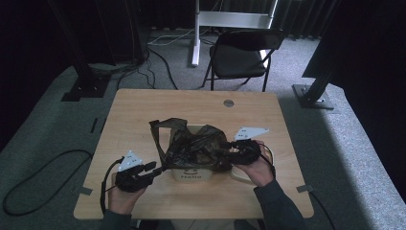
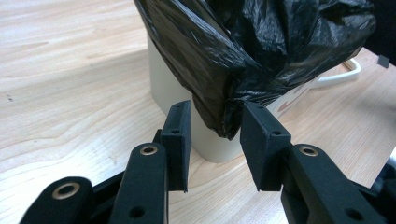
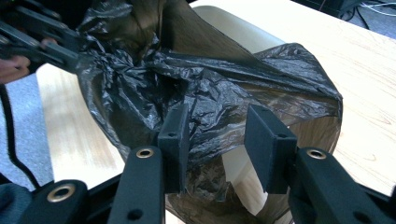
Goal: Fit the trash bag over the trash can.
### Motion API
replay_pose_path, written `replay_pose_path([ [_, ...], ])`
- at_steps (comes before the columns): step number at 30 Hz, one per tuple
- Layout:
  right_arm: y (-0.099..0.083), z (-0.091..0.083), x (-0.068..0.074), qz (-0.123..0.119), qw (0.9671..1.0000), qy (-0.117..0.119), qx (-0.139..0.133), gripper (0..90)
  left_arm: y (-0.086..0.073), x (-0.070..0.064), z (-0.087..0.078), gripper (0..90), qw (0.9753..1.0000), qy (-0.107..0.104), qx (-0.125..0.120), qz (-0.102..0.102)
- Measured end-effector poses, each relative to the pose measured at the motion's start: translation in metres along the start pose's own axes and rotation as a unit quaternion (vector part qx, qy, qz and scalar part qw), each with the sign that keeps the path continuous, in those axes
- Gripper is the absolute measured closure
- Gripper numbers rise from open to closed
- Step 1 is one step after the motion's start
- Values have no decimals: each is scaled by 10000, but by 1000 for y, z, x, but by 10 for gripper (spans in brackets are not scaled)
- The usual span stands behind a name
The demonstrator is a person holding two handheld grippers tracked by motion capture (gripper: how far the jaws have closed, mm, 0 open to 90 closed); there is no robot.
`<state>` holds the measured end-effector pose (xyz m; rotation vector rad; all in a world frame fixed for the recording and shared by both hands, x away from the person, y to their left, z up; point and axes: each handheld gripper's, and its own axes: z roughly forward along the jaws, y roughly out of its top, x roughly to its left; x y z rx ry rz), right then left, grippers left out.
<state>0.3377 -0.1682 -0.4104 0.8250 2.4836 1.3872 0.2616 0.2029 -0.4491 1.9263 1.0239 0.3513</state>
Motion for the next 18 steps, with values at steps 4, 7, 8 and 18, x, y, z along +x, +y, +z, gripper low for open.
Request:
replay_pose_path([
  [4,-1,3,2,-53,9999,-57,89,603,3,2,-8,641,9999,37,-121,35],
  [7,-2,6,3,-90,9998,-79,136,607,5,1,-11,641,9998,42,-168,59],
  [8,-2,6,3,-90,9998,-79,136,607,7,0,-12,641,9998,34,-185,82],
  [18,-4,7,2,-97,9998,-62,175,616,34,-12,-9,637,9988,-41,-365,334],
])
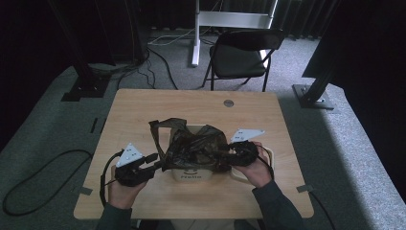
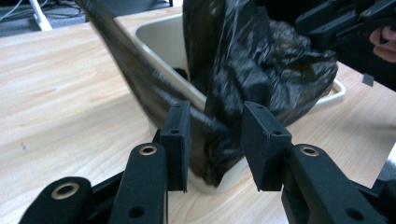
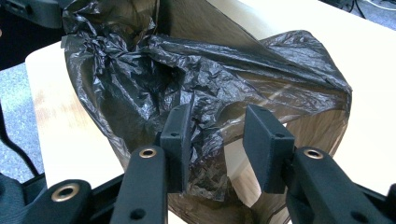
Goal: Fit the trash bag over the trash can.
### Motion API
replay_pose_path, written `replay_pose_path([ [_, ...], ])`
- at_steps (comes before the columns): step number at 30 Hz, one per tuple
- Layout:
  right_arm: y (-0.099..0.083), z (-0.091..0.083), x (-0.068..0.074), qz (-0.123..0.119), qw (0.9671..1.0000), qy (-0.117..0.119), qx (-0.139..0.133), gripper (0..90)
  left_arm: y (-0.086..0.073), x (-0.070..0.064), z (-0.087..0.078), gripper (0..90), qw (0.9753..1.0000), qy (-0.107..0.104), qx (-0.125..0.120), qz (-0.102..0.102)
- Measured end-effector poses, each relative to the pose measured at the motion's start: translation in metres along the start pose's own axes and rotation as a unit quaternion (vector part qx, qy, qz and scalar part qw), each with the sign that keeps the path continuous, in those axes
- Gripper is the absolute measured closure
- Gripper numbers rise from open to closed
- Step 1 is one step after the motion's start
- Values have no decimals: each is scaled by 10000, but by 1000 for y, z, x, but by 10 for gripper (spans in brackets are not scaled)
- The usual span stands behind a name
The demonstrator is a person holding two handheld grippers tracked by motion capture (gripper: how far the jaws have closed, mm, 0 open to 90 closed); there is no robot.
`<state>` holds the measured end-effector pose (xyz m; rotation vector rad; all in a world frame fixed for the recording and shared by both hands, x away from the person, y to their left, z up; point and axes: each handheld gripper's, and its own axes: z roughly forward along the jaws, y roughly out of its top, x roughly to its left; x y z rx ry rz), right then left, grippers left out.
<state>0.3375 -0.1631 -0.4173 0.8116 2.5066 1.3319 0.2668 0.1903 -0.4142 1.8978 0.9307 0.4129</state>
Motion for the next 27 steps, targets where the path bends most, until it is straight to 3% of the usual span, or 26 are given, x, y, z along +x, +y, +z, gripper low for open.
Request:
replay_pose_path([
  [7,0,1,1,-20,10000,2,22,622,24,-4,2,627,9998,-21,-129,131],
  [13,1,3,2,-41,10000,19,33,622,50,-2,14,615,9995,1,-164,270],
  [18,0,3,2,-21,10000,46,39,623,66,-3,29,608,9993,83,-15,356],
  [21,0,3,2,-19,10000,54,39,624,73,-2,41,594,9991,134,199,362],
  [27,0,2,2,-8,10000,79,35,623,75,3,55,620,9985,238,378,308],
])
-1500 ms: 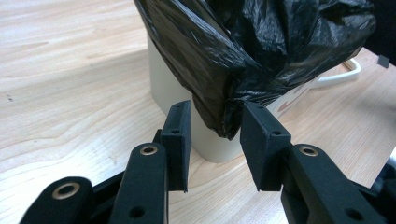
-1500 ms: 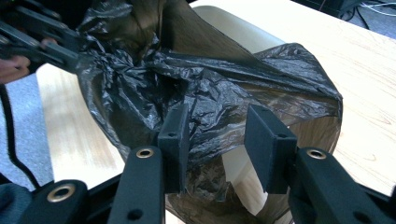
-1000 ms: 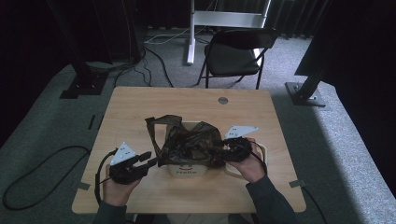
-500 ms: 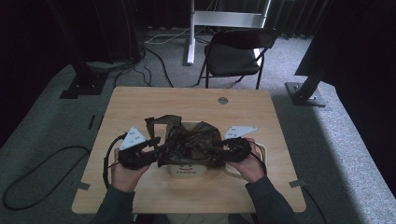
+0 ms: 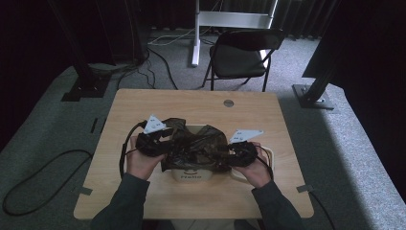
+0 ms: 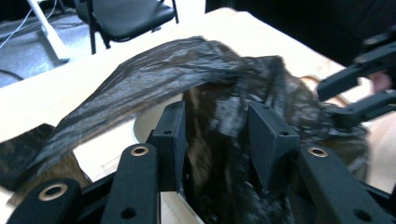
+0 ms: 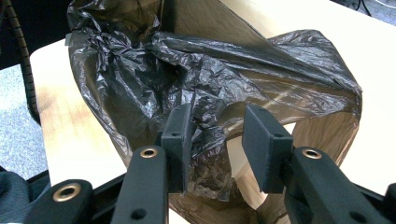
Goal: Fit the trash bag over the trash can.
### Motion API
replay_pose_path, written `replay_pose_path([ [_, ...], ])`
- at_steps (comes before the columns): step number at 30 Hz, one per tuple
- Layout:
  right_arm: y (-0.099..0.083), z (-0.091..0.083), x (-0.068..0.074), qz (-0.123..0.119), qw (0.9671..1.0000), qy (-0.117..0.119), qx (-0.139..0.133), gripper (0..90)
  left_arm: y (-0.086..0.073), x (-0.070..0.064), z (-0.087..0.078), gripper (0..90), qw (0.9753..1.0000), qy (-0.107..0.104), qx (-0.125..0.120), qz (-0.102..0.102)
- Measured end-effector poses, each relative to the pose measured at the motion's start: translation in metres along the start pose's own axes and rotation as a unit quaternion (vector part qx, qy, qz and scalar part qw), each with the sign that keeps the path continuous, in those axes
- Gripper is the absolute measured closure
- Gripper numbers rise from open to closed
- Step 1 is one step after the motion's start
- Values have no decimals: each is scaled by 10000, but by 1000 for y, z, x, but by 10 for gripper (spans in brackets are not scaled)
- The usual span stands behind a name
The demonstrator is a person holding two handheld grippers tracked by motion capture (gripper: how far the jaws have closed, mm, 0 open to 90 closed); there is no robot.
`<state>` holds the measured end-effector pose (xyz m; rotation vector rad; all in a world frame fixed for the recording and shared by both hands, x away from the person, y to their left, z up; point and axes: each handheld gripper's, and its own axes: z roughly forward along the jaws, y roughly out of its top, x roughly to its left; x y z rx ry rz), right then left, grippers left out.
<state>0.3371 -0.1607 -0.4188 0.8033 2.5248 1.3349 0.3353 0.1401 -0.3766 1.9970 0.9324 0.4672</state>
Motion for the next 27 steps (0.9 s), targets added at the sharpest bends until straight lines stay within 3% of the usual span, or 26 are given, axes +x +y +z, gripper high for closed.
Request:
replay_pose_path([
  [1,0,0,0,-6,10000,2,0,624,0,6,8,692,9999,72,103,-29],
  [4,0,0,0,0,10000,8,4,623,0,13,14,786,9998,111,133,-118],
  [9,0,0,-1,10,10000,17,1,624,0,25,20,885,9995,76,165,-250],
  [27,-1,0,0,23,10000,80,-11,623,-9,69,37,900,9960,326,303,-776],
])
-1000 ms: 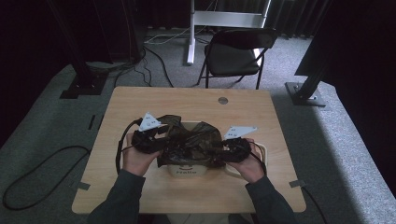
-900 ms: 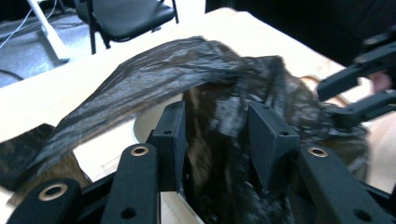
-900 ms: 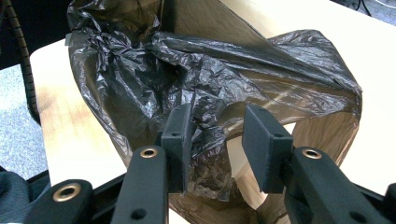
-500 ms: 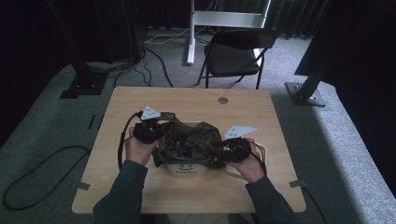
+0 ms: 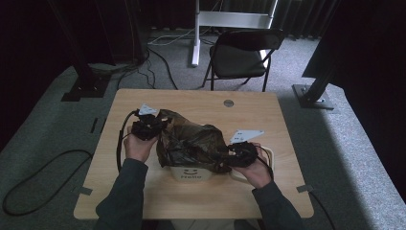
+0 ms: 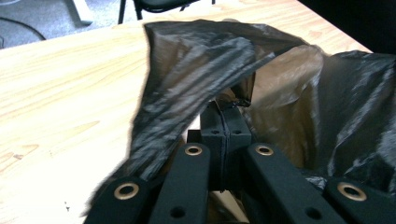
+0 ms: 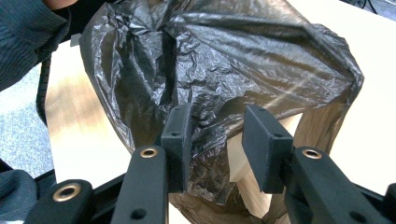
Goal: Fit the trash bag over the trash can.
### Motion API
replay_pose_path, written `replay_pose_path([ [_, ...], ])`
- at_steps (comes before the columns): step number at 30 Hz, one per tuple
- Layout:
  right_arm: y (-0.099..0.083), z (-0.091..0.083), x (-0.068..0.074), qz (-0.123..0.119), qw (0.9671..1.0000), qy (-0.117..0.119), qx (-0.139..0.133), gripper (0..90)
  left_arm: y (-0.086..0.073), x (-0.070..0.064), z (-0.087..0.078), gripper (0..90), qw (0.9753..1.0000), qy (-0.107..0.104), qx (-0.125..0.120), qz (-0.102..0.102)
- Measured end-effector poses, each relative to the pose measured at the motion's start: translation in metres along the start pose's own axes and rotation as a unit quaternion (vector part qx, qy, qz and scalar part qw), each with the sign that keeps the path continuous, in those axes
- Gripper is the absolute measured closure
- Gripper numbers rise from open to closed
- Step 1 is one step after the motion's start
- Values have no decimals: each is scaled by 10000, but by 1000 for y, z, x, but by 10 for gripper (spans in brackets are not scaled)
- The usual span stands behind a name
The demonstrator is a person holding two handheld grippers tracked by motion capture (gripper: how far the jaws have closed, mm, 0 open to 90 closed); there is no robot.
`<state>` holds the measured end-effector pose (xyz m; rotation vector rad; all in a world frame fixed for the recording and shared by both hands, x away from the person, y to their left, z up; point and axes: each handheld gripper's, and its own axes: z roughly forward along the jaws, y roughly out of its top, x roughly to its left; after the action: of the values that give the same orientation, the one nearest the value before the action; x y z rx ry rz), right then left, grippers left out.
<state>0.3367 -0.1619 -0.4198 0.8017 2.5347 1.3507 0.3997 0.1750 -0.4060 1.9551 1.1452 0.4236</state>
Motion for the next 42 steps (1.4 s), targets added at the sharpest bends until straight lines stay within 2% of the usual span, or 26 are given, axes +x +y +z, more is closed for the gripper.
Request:
replay_pose_path([
  [8,-1,-1,1,12,10000,20,-13,623,-10,16,8,900,9995,112,181,-235],
  [13,-1,-1,1,-2,10000,18,0,623,-23,33,14,900,9980,158,357,-500],
  [15,0,-1,1,-2,10000,18,1,623,-23,33,14,900,9980,158,357,-500],
  [18,0,-1,1,2,10000,18,3,623,-29,41,16,893,9965,225,438,-681],
  [21,-1,-1,1,2,10000,21,3,623,-30,41,16,856,9964,231,445,-689],
  [22,-1,-1,1,6,10000,25,5,623,-30,39,12,794,9969,148,365,-679],
  [24,0,-1,1,-1,10000,19,8,623,-29,35,7,733,9977,87,275,-621],
  [26,0,-1,1,-7,10000,11,9,623,-29,33,3,676,9980,40,211,-589],
  [27,0,-1,2,-14,10000,0,10,623,-29,33,3,676,9980,40,211,-589],
  [28,-1,-1,2,-31,10000,-11,-2,620,-28,27,-9,626,9984,-73,37,-556],
  [29,-1,-1,2,-28,10000,-16,-7,620,-28,25,-11,612,9986,-98,-20,-528],
  [33,0,-3,2,-28,10000,-50,-50,613,-28,18,-21,580,9986,-204,-193,-452],
  [42,5,-12,-1,2,9995,-151,-294,593,-29,-1,-46,580,9979,-388,-473,-223],
])
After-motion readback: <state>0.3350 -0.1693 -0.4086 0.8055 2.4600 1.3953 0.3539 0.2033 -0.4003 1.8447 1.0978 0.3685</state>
